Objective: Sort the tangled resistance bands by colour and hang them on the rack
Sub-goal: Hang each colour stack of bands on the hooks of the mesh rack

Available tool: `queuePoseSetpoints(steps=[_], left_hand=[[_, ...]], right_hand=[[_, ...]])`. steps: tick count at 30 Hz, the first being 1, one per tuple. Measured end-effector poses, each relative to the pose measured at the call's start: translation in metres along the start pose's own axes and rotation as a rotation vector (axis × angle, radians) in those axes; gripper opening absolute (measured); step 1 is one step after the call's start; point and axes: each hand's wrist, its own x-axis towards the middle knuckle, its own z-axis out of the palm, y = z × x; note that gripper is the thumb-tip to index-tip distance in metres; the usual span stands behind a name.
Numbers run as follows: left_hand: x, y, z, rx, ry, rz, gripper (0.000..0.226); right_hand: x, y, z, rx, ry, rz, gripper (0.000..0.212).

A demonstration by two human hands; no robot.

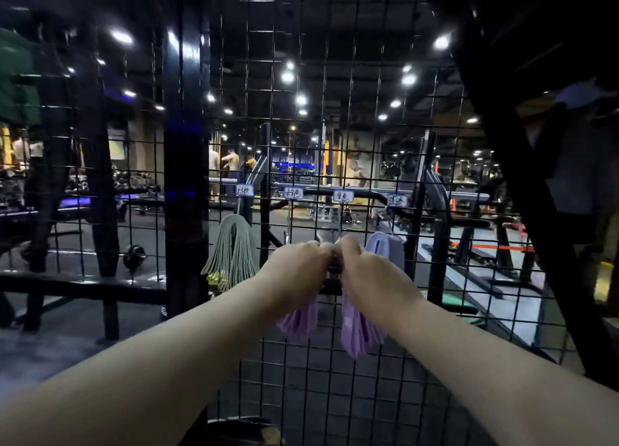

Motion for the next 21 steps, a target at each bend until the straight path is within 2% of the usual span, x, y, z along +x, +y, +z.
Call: queuePoseSetpoints(steps=[2, 5, 7, 10, 14, 16, 17, 18, 19, 20, 21], left_hand=[[0.001, -0.003, 0.007, 0.008, 0.011, -0.004, 0.034], [0.002, -0.006, 0.016, 0.013, 0.01, 0.025, 0.038], [0.004, -0.011, 0.022, -0.01, 0.01, 0.029, 0.036], [0.009, -0.014, 0.026, 0.012, 0.015, 0.016, 0.028], [0.017, -0.014, 0.026, -0.002, 0.061, -0.022, 0.022], [0.02, -0.014, 0.025, -0.017, 0.085, -0.033, 0.024], [0.021, -0.014, 0.024, -0.017, 0.088, -0.026, 0.024], [0.021, -0.013, 0.023, -0.01, 0.083, -0.017, 0.025], [0.021, -0.013, 0.021, 0.005, 0.077, -0.004, 0.026], [0.021, -0.012, 0.02, 0.026, 0.078, 0.011, 0.026], [0.021, -0.013, 0.018, 0.054, 0.085, 0.032, 0.027]], right_hand=[[0.0, 0.002, 0.007, -0.09, -0.04, -0.047, 0.022], [-0.002, 0.005, 0.015, -0.157, -0.065, -0.234, 0.044], [0.0, 0.01, 0.02, -0.223, -0.079, -0.29, 0.045], [0.007, 0.013, 0.022, -0.261, -0.122, -0.14, 0.033], [0.011, 0.008, 0.019, 0.277, -0.147, 0.17, 0.025], [0.009, 0.007, 0.021, 0.022, -0.078, 0.048, 0.036], [0.007, 0.007, 0.019, -0.093, -0.119, 0.009, 0.041], [0.007, 0.009, 0.022, -0.131, -0.094, 0.015, 0.043], [0.008, 0.012, 0.021, -0.023, -0.113, 0.05, 0.042], [0.01, 0.016, 0.021, 0.133, -0.05, 0.043, 0.041], [0.012, 0.018, 0.026, 0.28, -0.047, 0.047, 0.049]])
